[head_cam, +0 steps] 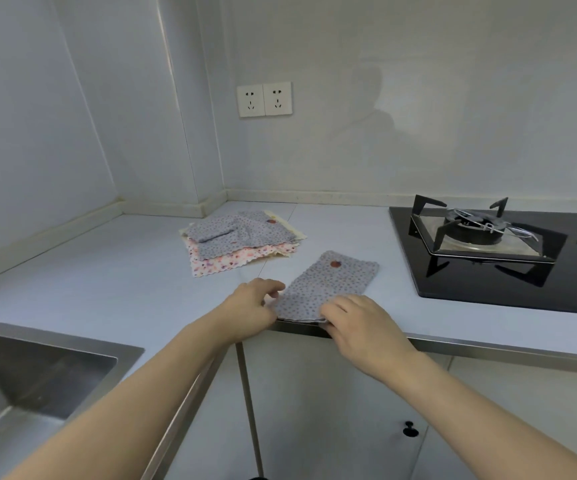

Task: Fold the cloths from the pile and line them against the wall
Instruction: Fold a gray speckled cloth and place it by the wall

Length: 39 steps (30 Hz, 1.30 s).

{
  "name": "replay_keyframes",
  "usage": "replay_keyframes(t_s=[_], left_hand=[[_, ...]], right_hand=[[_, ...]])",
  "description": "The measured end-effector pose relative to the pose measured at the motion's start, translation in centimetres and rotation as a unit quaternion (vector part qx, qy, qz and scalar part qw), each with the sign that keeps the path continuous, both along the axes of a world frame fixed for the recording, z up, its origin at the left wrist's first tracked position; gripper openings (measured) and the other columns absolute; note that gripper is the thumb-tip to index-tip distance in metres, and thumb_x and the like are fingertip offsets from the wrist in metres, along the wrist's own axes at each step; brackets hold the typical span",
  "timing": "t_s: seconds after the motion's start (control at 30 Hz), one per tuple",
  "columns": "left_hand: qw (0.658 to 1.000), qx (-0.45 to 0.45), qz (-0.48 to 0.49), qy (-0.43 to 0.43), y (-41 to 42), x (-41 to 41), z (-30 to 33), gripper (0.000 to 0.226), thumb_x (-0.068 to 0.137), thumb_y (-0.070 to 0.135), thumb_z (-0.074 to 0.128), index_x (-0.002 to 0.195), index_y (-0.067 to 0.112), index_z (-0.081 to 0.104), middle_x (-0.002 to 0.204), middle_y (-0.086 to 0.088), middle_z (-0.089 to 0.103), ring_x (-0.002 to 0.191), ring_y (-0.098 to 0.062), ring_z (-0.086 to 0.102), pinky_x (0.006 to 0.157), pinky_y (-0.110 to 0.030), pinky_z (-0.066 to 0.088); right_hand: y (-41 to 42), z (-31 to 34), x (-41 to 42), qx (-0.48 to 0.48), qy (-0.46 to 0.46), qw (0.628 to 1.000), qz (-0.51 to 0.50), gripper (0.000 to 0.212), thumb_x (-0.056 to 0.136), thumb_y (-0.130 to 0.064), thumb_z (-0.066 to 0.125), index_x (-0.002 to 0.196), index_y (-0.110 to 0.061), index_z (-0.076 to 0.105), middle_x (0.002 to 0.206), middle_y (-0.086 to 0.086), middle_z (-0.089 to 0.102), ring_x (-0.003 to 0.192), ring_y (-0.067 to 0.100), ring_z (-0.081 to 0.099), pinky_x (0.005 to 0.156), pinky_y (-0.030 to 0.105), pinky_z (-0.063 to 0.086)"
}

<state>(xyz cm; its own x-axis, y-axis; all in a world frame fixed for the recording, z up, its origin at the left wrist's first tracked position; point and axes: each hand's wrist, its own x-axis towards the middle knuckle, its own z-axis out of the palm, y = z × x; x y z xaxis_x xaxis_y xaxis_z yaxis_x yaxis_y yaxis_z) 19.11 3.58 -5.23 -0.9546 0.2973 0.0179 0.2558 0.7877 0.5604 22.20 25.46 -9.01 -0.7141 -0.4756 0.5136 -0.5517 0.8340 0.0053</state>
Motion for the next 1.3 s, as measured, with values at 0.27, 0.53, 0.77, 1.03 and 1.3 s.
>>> replay_keyframes(t_s=[0.27, 0.53, 0.77, 1.03, 1.3], left_hand=[[0.996, -0.026, -0.068, 0.043, 0.6, -0.8, 0.7, 0.020, 0.087, 0.030, 0.064, 0.101, 0.017, 0.069, 0.111, 0.003, 0.064, 0.103, -0.017, 0.058, 0.094, -0.042, 0.047], [0.990, 0.144, -0.004, 0.001, 4.0, -4.9, 1.9, 0.027, 0.093, 0.024, 0.062, 0.080, 0.000, 0.060, 0.061, 0.000, 0.051, 0.052, -0.004, 0.050, 0.054, -0.015, 0.037], [0.982, 0.171, 0.076, 0.011, 8.8, -10.9, 0.3, 0.032, 0.096, 0.028, 0.054, 0.073, 0.012, 0.039, 0.066, -0.003, 0.036, 0.060, -0.017, 0.036, 0.054, -0.027, 0.027], [0.986, -0.034, 0.105, 0.123, 10.5, -13.6, -3.1, 0.028, 0.095, 0.044, 0.047, 0.086, 0.018, 0.054, 0.080, 0.004, 0.057, 0.079, -0.020, 0.054, 0.058, -0.031, 0.031], [0.993, 0.005, 0.101, 0.063, 10.3, -13.3, -2.3, 0.019, 0.096, 0.035, 0.048, 0.102, 0.019, 0.056, 0.087, 0.002, 0.060, 0.085, -0.021, 0.057, 0.071, -0.032, 0.044]], right_hand=[[2.2, 2.8, 1.1, -0.181, -0.162, 0.969, -0.038, 0.012, 0.093, -0.027, 0.057, 0.083, -0.022, 0.055, 0.064, -0.007, 0.055, 0.056, 0.009, 0.047, 0.060, 0.031, 0.039], [4.7, 3.7, -3.1, -0.305, -0.212, 0.924, -0.087, 0.016, 0.095, -0.035, 0.054, 0.082, -0.025, 0.056, 0.074, -0.005, 0.063, 0.069, 0.014, 0.058, 0.064, 0.029, 0.043], [6.9, 2.5, -9.5, -0.346, -0.205, 0.899, -0.173, 0.035, 0.097, -0.037, 0.047, 0.073, -0.012, 0.049, 0.070, 0.004, 0.062, 0.071, 0.028, 0.058, 0.065, 0.039, 0.044], [7.7, -0.2, -12.1, -0.118, -0.096, 0.960, -0.234, 0.022, 0.096, -0.034, 0.042, 0.088, -0.019, 0.056, 0.094, -0.004, 0.057, 0.093, 0.024, 0.051, 0.074, 0.036, 0.035], [7.8, -0.5, -12.3, -0.156, -0.095, 0.956, -0.232, 0.022, 0.094, -0.026, 0.043, 0.107, -0.027, 0.060, 0.108, -0.008, 0.061, 0.103, 0.020, 0.052, 0.088, 0.038, 0.038]])
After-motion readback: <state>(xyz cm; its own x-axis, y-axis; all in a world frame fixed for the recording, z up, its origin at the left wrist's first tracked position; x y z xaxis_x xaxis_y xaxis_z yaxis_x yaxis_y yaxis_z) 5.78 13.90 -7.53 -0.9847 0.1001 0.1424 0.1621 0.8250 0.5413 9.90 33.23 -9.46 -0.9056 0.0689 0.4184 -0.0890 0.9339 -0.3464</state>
